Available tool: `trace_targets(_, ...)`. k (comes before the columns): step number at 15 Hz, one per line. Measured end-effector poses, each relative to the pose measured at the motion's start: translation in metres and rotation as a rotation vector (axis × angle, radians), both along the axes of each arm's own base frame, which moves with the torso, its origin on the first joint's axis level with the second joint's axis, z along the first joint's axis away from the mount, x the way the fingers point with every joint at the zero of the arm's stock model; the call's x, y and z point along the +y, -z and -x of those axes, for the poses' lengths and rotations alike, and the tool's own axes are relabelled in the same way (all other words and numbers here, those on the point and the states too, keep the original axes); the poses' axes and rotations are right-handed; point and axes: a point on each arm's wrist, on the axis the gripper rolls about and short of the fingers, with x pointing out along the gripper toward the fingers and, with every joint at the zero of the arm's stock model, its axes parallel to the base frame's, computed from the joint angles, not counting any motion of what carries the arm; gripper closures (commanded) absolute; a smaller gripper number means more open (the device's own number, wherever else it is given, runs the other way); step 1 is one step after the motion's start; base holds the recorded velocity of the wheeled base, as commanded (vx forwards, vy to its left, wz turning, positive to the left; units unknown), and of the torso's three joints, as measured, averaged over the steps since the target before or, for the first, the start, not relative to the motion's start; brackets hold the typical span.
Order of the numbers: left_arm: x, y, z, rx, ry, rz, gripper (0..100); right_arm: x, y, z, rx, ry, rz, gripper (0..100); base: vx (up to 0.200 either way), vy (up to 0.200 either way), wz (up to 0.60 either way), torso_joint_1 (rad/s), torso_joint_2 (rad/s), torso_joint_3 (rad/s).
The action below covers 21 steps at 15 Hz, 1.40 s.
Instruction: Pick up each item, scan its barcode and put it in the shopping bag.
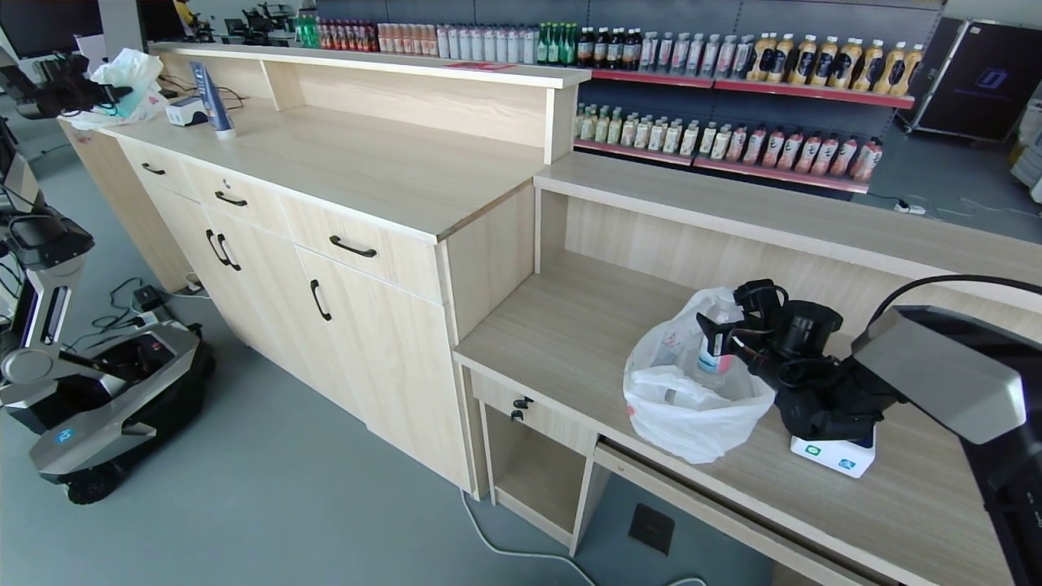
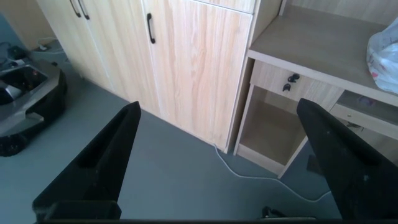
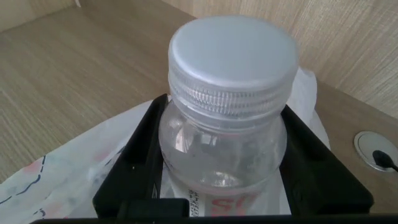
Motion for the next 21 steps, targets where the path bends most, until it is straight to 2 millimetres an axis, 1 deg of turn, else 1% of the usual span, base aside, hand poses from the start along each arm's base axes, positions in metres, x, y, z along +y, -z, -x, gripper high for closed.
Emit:
trace_targets(3, 0.0, 0.0, 0.0, 0.0, 0.0, 0.0, 0, -0.005, 0.004, -0.001, 0.012, 0.01, -0.001, 100, 0.0, 0.0, 0.0, 0.0, 0.0, 0.0)
trace_targets(4, 0.0, 0.0, 0.0, 0.0, 0.0, 0.0, 0, -0.006, 0.004, 0.0, 0.014, 0.012, -0.001, 0, 0.0, 0.0, 0.0, 0.0, 0.0, 0.0)
trace_targets(6, 0.0, 0.0, 0.0, 0.0, 0.0, 0.0, 0, -0.008, 0.008, 0.002, 0.035, 0.018, 0.001, 0, 0.0, 0.0, 0.0, 0.0, 0.0, 0.0)
trace_targets(7, 0.0, 0.0, 0.0, 0.0, 0.0, 0.0, 0, -0.009, 0.005, 0.003, 0.033, 0.021, -0.001, 0, 0.0, 0.0, 0.0, 0.0, 0.0, 0.0)
trace_targets(9, 0.0, 0.0, 0.0, 0.0, 0.001, 0.0, 0, -0.01, -0.011, 0.007, 0.012, 0.021, -0.005, 0, 0.0, 0.0, 0.0, 0.0, 0.0, 0.0)
trace_targets(10, 0.0, 0.0, 0.0, 0.0, 0.0, 0.0, 0, -0.009, -0.023, 0.012, -0.003, 0.019, -0.004, 0, 0.0, 0.0, 0.0, 0.0, 0.0, 0.0)
trace_targets(12, 0.0, 0.0, 0.0, 0.0, 0.0, -0.001, 0, -0.009, -0.052, 0.03, -0.017, 0.019, -0.003, 0, 0.0, 0.0, 0.0, 0.0, 0.0, 0.0)
trace_targets(14, 0.0, 0.0, 0.0, 0.0, 0.0, 0.0, 0, -0.012, -0.085, 0.063, -0.013, 0.025, -0.002, 0, 0.0, 0.0, 0.0, 0.0, 0.0, 0.0)
trace_targets(15, 0.0, 0.0, 0.0, 0.0, 0.0, 0.0, 0, -0.017, -0.1, 0.08, -0.018, 0.041, -0.001, 0, 0.0, 0.0, 0.0, 0.0, 0.0, 0.0)
trace_targets(16, 0.0, 0.0, 0.0, 0.0, 0.0, 0.0, 0, -0.027, -0.116, 0.1, -0.004, 0.093, 0.002, 0, 0.0, 0.0, -0.6, -0.002, 0.0, 0.002)
trace_targets(17, 0.0, 0.0, 0.0, 0.0, 0.0, 0.0, 0, -0.047, -0.13, 0.121, 0.038, 0.184, 0.009, 0, 0.0, 0.0, -0.6, -0.002, 0.0, -0.002)
trace_targets(18, 0.0, 0.0, 0.0, 0.0, 0.0, 0.0, 0, -0.067, -0.139, 0.137, 0.074, 0.272, 0.02, 0, 0.0, 0.0, -0.6, -0.124, 0.21, 0.119)
trace_targets(20, 0.0, 0.0, 0.0, 0.0, 0.001, 0.0, 0, -0.119, -0.151, 0.173, 0.142, 0.479, 0.076, 0, 0.0, 0.0, -0.6, -0.161, 0.33, 0.151)
trace_targets(21, 0.0, 0.0, 0.0, 0.0, 0.0, 0.0, 0, -0.14, -0.153, 0.187, 0.173, 0.56, 0.114, 0, 0.0, 0.0, -0.6, -0.154, 0.35, 0.163)
